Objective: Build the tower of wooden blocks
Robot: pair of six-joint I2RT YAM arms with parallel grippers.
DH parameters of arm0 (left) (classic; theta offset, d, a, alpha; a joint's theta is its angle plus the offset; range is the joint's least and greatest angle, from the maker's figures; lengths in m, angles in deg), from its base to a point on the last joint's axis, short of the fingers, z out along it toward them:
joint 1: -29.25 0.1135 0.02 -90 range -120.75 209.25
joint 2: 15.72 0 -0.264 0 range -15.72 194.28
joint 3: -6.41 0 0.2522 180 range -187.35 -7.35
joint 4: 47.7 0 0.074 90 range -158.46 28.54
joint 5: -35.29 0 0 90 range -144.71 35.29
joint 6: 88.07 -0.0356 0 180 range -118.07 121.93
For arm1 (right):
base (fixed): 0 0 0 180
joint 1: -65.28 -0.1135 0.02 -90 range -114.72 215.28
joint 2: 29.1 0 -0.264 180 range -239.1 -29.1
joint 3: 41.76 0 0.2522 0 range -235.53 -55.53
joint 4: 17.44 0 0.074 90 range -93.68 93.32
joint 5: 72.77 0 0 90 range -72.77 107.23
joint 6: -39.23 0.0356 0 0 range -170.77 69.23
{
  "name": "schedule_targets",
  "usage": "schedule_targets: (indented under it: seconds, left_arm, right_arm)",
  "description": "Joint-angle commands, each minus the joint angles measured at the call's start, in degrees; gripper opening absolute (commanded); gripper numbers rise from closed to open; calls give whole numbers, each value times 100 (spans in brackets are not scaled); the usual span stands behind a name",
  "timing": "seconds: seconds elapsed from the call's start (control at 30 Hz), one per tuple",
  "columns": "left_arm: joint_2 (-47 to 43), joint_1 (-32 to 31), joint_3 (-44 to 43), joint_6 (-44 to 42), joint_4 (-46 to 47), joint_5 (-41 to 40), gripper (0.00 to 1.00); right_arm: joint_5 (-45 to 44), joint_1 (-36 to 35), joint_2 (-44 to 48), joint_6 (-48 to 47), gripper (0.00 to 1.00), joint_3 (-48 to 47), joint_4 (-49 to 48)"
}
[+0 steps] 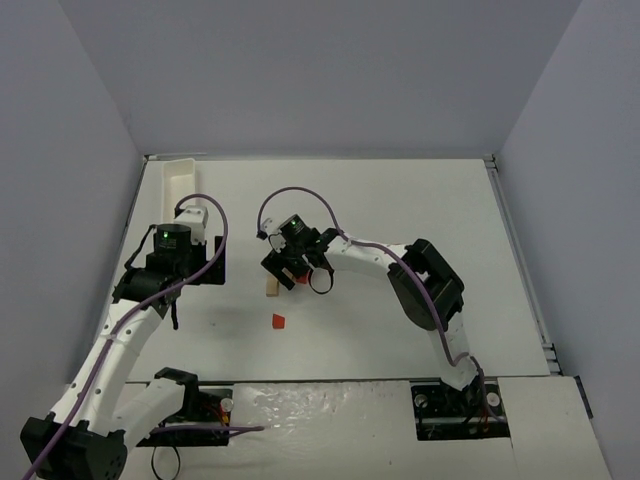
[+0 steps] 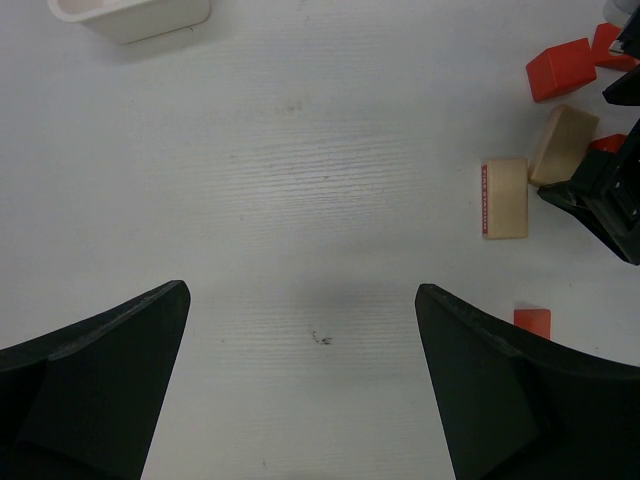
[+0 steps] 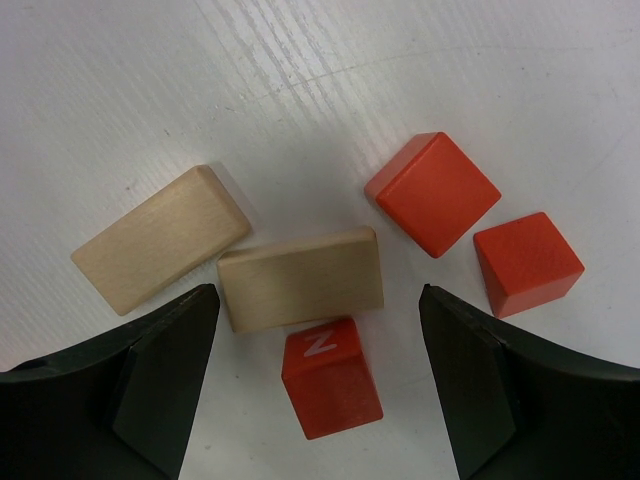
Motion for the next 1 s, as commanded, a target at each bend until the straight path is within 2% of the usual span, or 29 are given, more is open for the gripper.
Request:
schedule_targets:
  seconds: [0.0, 0.3, 0.47, 0.73, 0.97]
  left_arm:
    - [-63, 1, -122, -44, 285, 26, 95]
    - [-41, 1, -125, -44, 285, 21, 95]
    - [-37, 1, -125, -44, 276, 26, 95]
    - [-45, 1, -123, -44, 276, 26, 95]
    - [-70, 1, -117, -44, 276, 26, 95]
  right_arm:
    - [33, -9, -64, -88, 78, -304, -75]
    - [29, -9, -199, -110, 71, -403, -63]
    - [73, -9, -213, -128, 60, -447, -54]
    - [39, -16, 263, -37, 22, -548, -37]
    - [-1002, 64, 1188, 493, 10, -320, -36]
